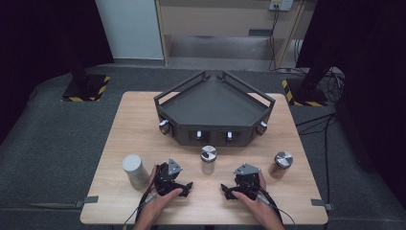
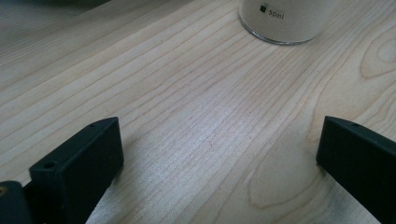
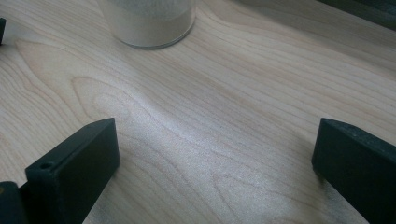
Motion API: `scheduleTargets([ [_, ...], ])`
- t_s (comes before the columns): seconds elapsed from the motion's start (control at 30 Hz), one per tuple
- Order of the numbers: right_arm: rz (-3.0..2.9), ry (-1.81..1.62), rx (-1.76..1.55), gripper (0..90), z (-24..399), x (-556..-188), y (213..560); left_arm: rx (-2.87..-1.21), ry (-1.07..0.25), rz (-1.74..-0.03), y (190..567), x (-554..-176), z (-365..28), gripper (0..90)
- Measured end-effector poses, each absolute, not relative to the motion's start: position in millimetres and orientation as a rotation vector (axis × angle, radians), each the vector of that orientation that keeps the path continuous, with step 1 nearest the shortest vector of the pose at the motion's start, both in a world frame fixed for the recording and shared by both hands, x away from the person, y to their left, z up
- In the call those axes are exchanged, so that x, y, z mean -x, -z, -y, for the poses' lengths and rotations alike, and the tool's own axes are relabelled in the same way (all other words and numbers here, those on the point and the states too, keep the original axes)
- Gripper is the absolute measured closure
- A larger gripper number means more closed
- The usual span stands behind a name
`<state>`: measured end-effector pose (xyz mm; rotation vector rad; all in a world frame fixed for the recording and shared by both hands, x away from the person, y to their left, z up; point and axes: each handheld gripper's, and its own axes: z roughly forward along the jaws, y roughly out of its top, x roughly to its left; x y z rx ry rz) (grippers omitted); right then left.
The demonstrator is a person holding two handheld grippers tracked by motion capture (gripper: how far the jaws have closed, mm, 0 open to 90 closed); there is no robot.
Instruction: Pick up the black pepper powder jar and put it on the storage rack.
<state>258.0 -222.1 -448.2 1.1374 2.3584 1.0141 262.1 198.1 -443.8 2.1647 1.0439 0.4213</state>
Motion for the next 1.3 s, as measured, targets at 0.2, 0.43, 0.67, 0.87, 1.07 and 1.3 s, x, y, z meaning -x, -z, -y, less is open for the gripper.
scheduleTargets([
  [0.2,-2.358,-1.014,-1.138,0.9,222.1,-258.0,448.2,-2.138,-0.413,-1.052,442.0,-258.4,-199.3,1.2],
  [0.43,-2.358,-1.014,-1.139,0.9,222.0,-258.0,448.2,-2.135,-0.434,-1.040,428.0,-252.6,-199.2,1.4],
  [0.67,-2.358,-1.014,-1.138,0.9,222.0,-257.9,448.2,-2.130,-0.459,-1.033,411.7,-246.4,-200.1,2.3],
  [0.87,-2.356,-1.013,-1.141,0.9,221.7,-257.5,448.2,-2.126,-0.477,-1.024,397.9,-241.3,-200.2,2.3],
  [1.07,-2.353,-1.011,-1.144,1.0,221.4,-257.0,448.1,-2.122,-0.490,-1.012,382.2,-236.1,-200.4,2.3],
  [1.3,-2.352,-1.010,-1.146,1.0,221.2,-256.7,448.0,-2.111,-0.519,-1.005,363.6,-229.6,-202.7,2.3],
])
